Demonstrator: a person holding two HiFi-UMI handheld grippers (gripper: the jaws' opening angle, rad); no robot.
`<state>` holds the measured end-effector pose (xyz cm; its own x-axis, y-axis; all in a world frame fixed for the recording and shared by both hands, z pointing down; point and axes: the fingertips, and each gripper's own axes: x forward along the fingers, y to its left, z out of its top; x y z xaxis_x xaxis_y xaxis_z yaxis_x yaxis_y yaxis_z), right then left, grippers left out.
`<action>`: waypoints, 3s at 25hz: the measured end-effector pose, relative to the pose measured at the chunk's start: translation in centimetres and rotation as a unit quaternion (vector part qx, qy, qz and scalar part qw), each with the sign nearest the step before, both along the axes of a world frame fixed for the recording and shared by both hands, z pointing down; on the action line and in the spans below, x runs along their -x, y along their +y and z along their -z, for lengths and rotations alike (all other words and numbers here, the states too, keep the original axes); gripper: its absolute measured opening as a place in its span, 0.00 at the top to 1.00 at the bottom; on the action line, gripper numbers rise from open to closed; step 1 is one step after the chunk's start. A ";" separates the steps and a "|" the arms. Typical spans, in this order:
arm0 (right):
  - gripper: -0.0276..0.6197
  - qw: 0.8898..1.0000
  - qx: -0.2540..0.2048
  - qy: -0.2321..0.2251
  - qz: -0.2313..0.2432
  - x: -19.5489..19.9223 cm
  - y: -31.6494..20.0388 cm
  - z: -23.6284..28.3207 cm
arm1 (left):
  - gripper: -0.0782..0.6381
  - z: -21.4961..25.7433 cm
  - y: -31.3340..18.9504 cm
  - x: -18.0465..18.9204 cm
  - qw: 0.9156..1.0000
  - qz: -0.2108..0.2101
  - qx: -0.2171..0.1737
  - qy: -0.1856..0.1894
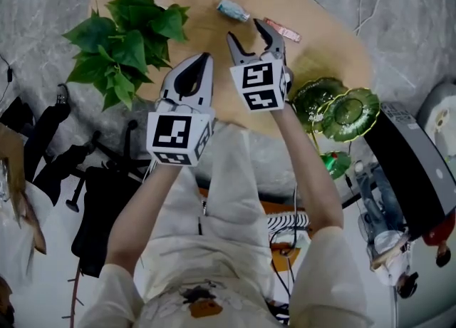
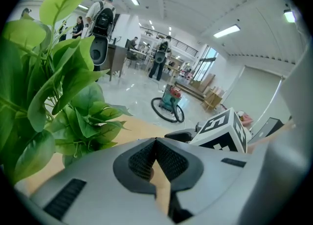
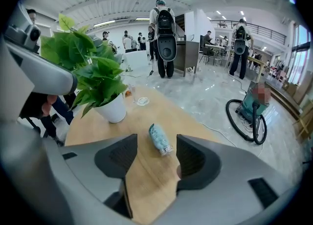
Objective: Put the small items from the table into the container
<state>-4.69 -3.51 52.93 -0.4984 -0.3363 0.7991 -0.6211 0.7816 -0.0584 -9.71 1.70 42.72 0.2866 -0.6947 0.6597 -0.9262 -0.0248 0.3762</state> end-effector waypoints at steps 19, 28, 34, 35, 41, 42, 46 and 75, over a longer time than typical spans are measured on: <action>0.58 0.999 0.014 0.032 0.033 0.2 -0.4 -4.7 | 0.89 -1.7 -0.1 1.1 1.000 0.010 0.009 -0.003; 0.58 0.998 0.016 0.043 0.047 -0.2 -0.8 -6.1 | 0.89 -2.0 0.0 0.7 1.000 0.007 0.012 -0.004; 0.58 0.996 0.016 0.049 0.072 -0.2 -1.2 -6.5 | 0.89 -2.2 0.1 0.6 1.000 0.007 0.013 -0.005; 0.58 0.995 0.015 0.055 0.079 -0.3 -1.1 -6.8 | 0.89 -2.2 0.2 0.6 1.000 0.008 0.014 -0.005; 0.58 0.992 0.003 0.080 0.101 -0.7 -1.3 -7.5 | 0.89 -2.2 0.2 0.6 1.000 0.010 0.013 -0.006; 0.58 0.991 0.001 0.082 0.103 -0.7 -1.4 -7.6 | 0.89 -2.3 0.3 0.6 1.000 0.011 0.013 -0.006; 0.67 0.990 -0.005 0.089 0.108 -0.8 -1.6 -8.0 | 0.89 -2.5 0.4 0.8 1.000 0.013 0.014 -0.008; 0.74 0.997 -0.008 0.069 0.019 -2.9 0.8 -4.2 | 0.89 0.9 -0.3 0.7 0.999 -0.047 -0.009 -0.018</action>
